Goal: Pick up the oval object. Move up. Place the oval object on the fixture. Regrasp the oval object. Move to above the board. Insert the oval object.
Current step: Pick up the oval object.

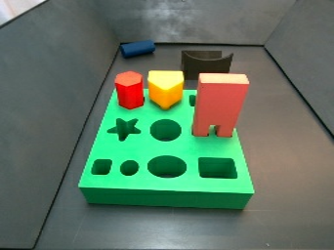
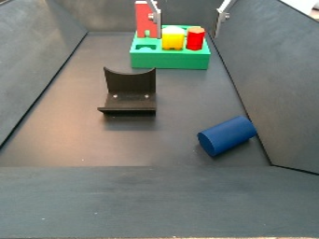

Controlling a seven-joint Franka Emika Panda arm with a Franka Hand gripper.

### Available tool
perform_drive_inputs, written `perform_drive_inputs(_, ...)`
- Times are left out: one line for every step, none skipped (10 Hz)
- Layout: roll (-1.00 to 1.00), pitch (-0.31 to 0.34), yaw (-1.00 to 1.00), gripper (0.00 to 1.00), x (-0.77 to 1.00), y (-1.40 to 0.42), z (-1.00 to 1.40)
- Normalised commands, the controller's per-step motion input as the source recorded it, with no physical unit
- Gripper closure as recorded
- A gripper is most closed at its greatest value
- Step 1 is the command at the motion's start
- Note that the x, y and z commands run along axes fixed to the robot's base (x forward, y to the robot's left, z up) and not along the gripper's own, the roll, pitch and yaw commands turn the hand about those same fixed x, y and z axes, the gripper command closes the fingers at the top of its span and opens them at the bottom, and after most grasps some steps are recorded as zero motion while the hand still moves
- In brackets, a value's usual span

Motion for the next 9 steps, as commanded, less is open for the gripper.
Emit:
perform_drive_inputs(0.0,-0.01,0.0,0.0,0.01,-0.05,-0.08)
perform_drive_inputs(0.0,-0.149,-0.35,0.0,-0.53,0.23,-0.21)
perform_drive_inputs(0.0,-0.037,-0.4,0.0,0.0,0.53,-0.63)
perform_drive_inputs(0.01,-0.053,-0.67,0.0,0.0,0.37,-0.77)
perform_drive_inputs(0.0,-0.079,-0.7,0.0,0.0,0.33,-0.73)
perform_drive_inputs(0.06,-0.073,-0.71,0.0,-0.06,0.32,-0.74)
perform_drive_inputs(0.08,-0.026,-0.72,0.0,-0.04,0.31,-0.82)
perform_drive_inputs(0.04,-0.061,-0.76,0.0,-0.13,0.29,-0.78)
perform_drive_inputs(0.03,-0.079,-0.73,0.0,-0.18,0.31,-0.75)
